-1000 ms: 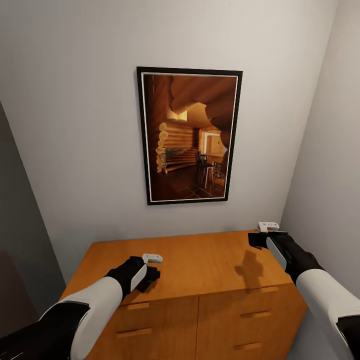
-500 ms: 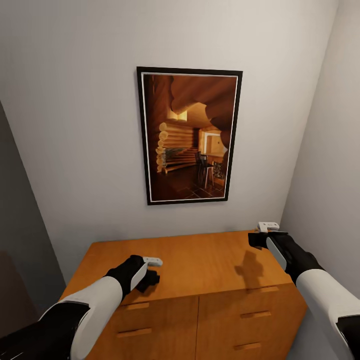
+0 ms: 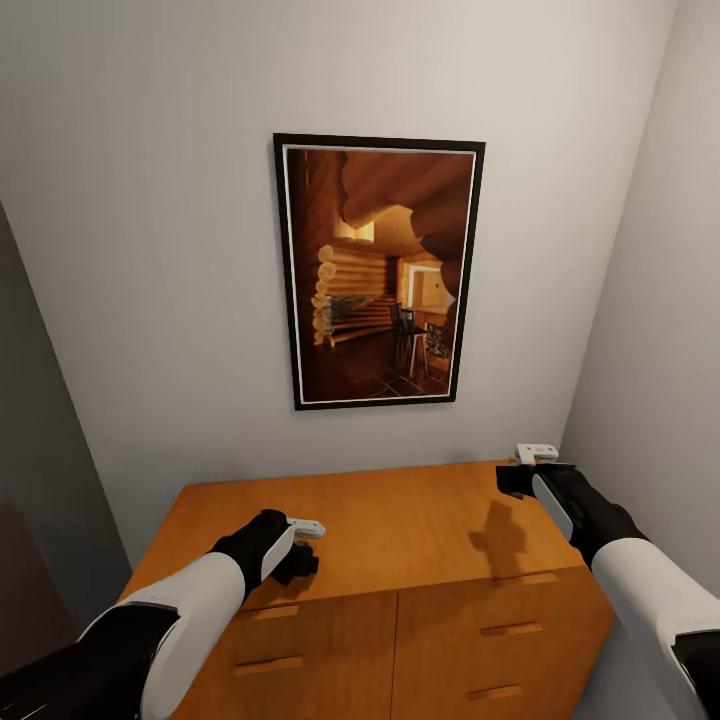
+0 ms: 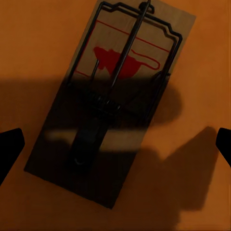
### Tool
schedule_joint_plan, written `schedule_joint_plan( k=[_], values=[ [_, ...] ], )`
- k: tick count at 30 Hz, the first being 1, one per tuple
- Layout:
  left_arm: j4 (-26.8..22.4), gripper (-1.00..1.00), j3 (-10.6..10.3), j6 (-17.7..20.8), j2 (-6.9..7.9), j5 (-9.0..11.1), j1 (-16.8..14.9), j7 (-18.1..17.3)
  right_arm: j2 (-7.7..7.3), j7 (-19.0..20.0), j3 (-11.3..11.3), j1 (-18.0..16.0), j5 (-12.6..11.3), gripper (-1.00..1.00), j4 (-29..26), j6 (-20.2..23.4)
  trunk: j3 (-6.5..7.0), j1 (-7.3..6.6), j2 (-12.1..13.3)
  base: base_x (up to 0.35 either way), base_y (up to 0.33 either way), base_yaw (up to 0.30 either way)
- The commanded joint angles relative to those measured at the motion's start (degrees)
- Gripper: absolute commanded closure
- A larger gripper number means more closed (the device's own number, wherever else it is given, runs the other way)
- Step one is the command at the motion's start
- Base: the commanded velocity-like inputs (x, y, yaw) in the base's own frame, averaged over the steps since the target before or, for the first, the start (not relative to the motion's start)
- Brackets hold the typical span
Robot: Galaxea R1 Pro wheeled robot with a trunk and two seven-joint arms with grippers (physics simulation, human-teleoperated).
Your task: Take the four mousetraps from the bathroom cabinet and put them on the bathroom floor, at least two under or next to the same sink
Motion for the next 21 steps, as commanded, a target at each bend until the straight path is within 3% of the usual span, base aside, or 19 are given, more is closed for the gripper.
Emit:
schedule_joint_plan(
  k=[1,21],
  values=[
    [-0.11,-1.00,-0.27,0.33,-0.01,0.05,0.01,0.14,-0.07,0.06,0.26,-0.02,-0.12,1.00,-0.06,0.22,-0.03,0.02,-0.04,0.000,0.000,0.000],
    [-0.57,-1.00,-0.35,-0.27,0.53,0.05,0.01,0.17,-0.07,0.06,0.31,-0.01,-0.08,1.00,0.74,-0.34,-0.03,0.02,-0.04,0.000,0.000,0.000]
  ],
)
